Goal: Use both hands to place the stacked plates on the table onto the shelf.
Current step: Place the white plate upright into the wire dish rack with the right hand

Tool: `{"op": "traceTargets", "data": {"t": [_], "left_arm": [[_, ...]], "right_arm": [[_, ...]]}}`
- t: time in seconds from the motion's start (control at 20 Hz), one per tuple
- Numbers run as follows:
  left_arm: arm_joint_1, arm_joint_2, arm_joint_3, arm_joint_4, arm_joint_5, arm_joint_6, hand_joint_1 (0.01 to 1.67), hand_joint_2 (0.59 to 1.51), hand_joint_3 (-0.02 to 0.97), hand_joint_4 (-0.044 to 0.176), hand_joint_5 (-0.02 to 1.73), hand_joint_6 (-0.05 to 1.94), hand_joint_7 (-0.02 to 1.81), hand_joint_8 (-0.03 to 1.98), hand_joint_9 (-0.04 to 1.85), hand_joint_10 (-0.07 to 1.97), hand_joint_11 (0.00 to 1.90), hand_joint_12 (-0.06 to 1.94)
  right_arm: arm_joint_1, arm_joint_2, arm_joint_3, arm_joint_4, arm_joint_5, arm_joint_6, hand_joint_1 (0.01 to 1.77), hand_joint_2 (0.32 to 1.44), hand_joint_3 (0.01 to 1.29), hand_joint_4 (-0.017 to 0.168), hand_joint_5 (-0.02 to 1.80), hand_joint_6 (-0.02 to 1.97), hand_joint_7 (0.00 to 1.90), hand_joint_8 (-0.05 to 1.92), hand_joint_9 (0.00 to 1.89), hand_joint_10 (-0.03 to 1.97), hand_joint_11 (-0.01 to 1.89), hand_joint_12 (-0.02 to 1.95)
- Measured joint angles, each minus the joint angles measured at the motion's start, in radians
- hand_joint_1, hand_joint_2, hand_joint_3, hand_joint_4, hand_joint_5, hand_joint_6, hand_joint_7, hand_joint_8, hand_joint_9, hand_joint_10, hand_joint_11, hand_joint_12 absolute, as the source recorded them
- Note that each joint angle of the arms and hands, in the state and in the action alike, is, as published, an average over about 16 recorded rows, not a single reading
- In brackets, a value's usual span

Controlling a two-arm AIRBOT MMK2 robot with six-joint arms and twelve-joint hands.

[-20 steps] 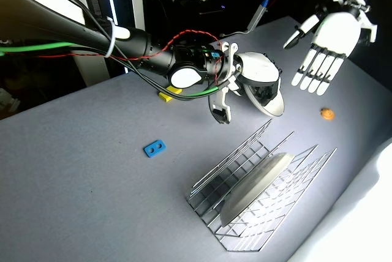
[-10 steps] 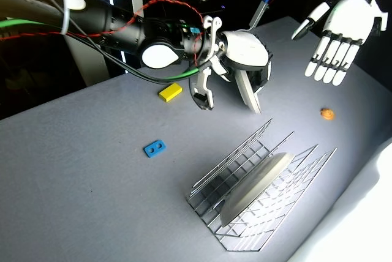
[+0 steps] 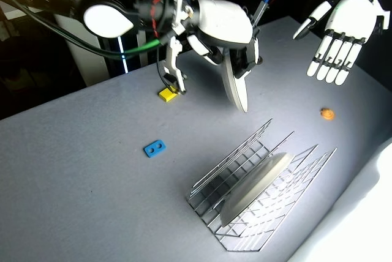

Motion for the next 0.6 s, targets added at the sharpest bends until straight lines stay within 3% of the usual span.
{"op": "traceTargets", "data": {"t": [0.3, 0.6], "left_arm": [[0.005, 0.001, 0.0, 0.0, 0.002, -0.001, 0.01, 1.225, 0.018, 0.006, 0.04, 0.0, 0.02, 0.0, 0.02, 0.02, 0.02, 0.01], [0.011, 0.001, 0.0, 0.0, 0.003, -0.001, 0.01, 1.23, 0.018, 0.006, 0.04, 0.0, 0.02, 0.0, 0.02, 0.02, 0.02, 0.01]], "right_arm": [[0.084, 0.11, -0.04, -0.066, -0.047, 0.226, 1.23, 1.0, 0.01, 0.008, 0.99, 0.84, 1.11, 0.77, 1.31, -0.01, 0.97, 0.86], [0.158, 0.159, -0.007, -0.191, -0.087, 0.553, 1.23, 1.0, 0.01, 0.003, 0.98, 0.83, 1.12, 0.77, 1.31, -0.01, 0.97, 0.84]]}}
